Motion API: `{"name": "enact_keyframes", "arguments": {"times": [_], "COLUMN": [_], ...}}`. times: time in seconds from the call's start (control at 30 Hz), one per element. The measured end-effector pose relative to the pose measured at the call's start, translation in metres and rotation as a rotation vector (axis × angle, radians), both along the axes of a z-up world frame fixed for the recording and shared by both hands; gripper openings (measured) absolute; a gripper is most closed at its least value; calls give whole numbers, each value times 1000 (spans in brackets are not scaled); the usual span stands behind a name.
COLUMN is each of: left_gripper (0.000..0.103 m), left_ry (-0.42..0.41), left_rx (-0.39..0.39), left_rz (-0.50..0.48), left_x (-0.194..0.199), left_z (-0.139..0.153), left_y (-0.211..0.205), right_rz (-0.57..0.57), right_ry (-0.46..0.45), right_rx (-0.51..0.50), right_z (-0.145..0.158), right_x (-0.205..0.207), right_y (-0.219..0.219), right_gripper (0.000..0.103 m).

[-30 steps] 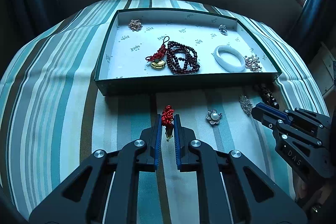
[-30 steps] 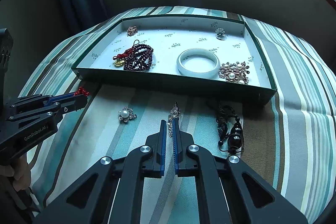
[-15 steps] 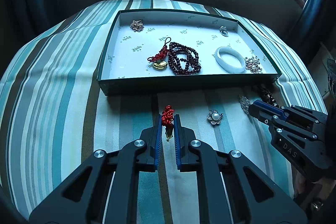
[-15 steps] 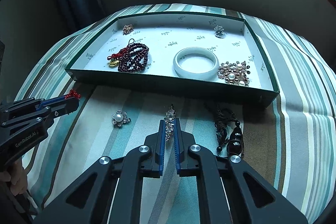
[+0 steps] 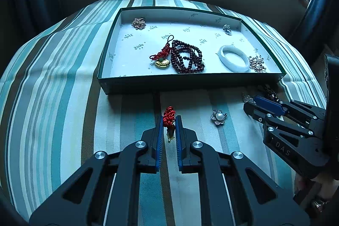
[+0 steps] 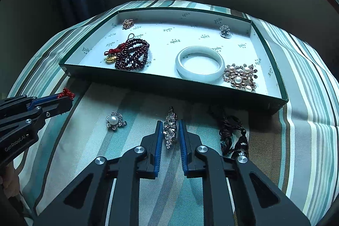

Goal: Organize jewelry
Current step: 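Lift the charm and brooch and hold them above the bedspread, then carry the charm and brooch into the box and open both tools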

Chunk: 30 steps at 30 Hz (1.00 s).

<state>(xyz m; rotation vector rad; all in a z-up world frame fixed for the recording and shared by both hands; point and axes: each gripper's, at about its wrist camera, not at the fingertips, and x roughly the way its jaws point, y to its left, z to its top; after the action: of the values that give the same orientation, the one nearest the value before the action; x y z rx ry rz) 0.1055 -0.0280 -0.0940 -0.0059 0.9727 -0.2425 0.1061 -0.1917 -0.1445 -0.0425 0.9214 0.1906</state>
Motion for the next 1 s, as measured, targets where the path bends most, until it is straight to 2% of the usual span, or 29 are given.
{"name": "enact_keyframes", "arguments": {"times": [0.33,0.57,0.8,1.0], "left_gripper": [11,11,11,11], "left_ry": [-17,-62,-114,-163], "left_rx": [-6,-22,-31,-23], "left_rz": [5,-9,-24,-31], "left_x": [-3,-7,5,34], "left_z": [6,27,51,69], "left_y": [2,-1,-8,-18], "right_rz": [-14,-25,-35,-54], "right_ry": [-45,-104,-160,-190], "right_rx": [14,53,67,73], "right_z": [15,42,66,79], "right_x": [-15,-18,-5,25], "right_y": [-5,-12,-16,-23], "right_gripper": [13,13,13,13]}}
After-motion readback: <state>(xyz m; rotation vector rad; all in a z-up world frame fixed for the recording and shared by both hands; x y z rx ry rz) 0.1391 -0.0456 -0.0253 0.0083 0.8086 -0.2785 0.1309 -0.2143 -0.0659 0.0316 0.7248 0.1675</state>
